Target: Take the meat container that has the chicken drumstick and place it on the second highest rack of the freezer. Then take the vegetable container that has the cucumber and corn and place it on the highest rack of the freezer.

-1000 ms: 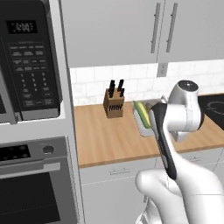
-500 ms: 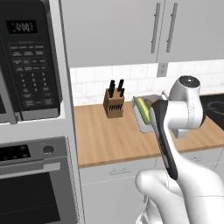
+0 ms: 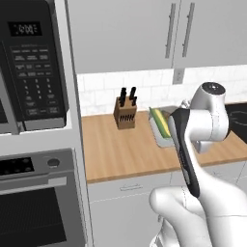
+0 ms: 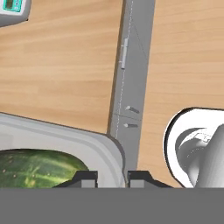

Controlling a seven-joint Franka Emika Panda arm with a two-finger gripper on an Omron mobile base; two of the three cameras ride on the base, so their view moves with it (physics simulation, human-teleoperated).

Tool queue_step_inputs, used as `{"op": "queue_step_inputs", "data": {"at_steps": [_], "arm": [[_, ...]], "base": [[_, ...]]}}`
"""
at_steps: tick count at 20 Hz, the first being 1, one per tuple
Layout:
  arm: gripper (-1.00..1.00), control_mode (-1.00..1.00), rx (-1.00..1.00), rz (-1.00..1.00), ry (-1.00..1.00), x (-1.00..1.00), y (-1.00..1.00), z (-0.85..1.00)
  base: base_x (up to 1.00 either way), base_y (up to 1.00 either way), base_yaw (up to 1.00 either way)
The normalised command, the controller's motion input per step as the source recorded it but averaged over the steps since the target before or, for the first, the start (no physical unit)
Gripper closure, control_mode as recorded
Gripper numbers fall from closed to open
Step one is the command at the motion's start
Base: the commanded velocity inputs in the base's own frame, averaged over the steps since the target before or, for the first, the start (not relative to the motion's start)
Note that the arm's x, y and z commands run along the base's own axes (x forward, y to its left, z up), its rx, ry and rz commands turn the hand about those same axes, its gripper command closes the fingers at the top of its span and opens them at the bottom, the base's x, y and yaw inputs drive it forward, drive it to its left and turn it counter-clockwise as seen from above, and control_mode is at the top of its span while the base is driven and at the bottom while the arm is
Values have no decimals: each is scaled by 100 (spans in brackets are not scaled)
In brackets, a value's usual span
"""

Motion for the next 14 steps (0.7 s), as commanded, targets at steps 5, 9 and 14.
{"op": "queue_step_inputs", "data": {"at_steps": [5,9,14], "arm": [[100,100,0,0,0,0,0,0],[100,100,0,0,0,0,0,0],[100,100,0,0,0,0,0,0]], "base": [[-95,-55,11],[-59,-95,24],[-12,-86,55]]}}
